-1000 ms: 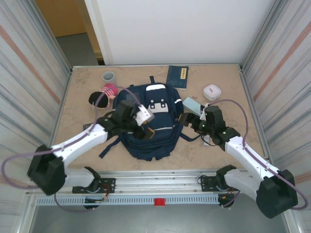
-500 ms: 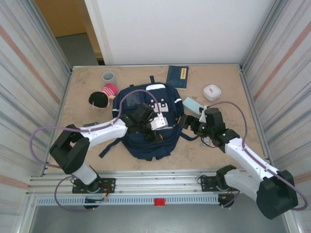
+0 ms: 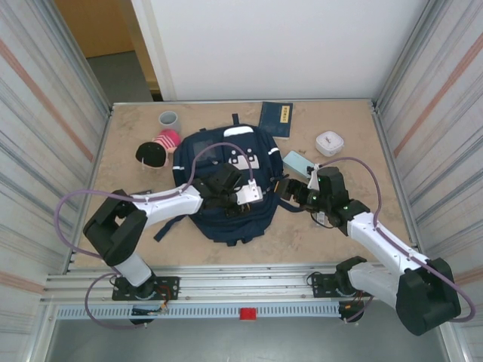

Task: Pack books, pencil case, and school supplies into a backpack

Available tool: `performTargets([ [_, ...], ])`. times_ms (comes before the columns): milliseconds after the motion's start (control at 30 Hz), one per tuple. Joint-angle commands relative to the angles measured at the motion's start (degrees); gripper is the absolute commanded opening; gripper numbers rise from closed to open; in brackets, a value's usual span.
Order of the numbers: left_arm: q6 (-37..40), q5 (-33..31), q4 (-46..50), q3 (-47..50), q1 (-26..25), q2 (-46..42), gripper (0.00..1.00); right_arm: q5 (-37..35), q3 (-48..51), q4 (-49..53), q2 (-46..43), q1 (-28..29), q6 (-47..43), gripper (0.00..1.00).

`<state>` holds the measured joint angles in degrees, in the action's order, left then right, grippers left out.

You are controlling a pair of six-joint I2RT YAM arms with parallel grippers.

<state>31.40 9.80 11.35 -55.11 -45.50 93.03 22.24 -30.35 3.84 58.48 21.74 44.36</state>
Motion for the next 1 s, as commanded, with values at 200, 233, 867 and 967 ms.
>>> performTargets([
  [200,2.7,29.1,8.9,-2.1,12.7,-18.2,0.0,2.8,0.6,-8.6,1.6,-3.0,-15.2,0.88],
  [233,3.3,31.9,9.9,-2.3,14.8,-19.5,0.0,3.8,0.6,-9.9,2.1,-3.1,-17.9,0.87],
  [867,18.4,55.9,24.5,-7.4,33.6,-24.4,0.0,16.6,1.3,-28.6,21.4,-1.0,-43.4,0.64],
  [967,18.9,55.8,24.4,-7.2,34.0,-24.1,0.0,18.4,-0.6,-29.5,24.5,0.6,-45.5,0.63],
])
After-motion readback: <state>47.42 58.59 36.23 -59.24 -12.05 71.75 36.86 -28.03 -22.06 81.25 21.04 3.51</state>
